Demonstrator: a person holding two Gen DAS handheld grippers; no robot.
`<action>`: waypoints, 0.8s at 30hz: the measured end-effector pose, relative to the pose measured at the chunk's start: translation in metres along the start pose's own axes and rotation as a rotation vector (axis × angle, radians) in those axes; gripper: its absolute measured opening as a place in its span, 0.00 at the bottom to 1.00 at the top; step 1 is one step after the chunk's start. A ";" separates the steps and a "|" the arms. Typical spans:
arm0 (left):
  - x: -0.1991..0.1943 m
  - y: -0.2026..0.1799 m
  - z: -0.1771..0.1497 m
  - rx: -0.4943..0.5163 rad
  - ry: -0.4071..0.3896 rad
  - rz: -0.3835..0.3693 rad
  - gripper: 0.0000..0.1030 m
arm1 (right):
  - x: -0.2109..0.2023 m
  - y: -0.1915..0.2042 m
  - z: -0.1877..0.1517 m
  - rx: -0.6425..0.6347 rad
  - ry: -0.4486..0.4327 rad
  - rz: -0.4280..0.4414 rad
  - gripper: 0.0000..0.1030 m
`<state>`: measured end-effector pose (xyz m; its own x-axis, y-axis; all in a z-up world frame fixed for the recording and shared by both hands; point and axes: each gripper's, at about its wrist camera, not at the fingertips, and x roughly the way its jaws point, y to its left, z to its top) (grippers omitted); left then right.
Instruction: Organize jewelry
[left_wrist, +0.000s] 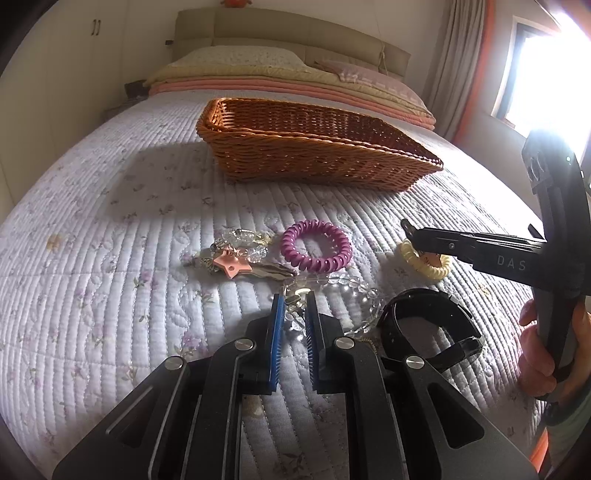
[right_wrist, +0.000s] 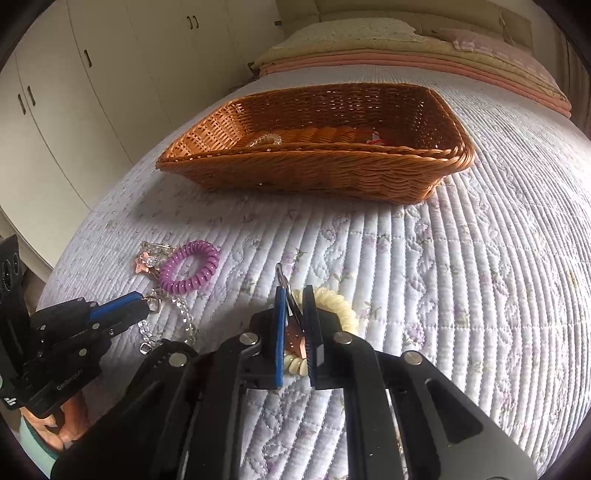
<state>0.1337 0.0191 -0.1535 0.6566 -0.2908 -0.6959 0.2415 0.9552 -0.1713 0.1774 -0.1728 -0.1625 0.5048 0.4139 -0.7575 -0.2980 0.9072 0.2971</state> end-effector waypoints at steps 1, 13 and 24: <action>0.000 0.000 0.000 -0.001 0.001 0.000 0.09 | -0.003 -0.003 -0.002 0.010 -0.001 0.016 0.09; -0.017 -0.003 -0.001 0.011 -0.066 -0.029 0.08 | -0.018 0.001 -0.011 -0.019 -0.067 0.033 0.06; -0.040 0.026 0.001 -0.108 -0.128 -0.135 0.08 | -0.021 -0.008 -0.011 0.025 -0.095 0.074 0.06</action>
<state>0.1141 0.0553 -0.1297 0.7106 -0.4149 -0.5683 0.2602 0.9054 -0.3356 0.1603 -0.1897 -0.1553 0.5569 0.4838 -0.6751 -0.3176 0.8751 0.3651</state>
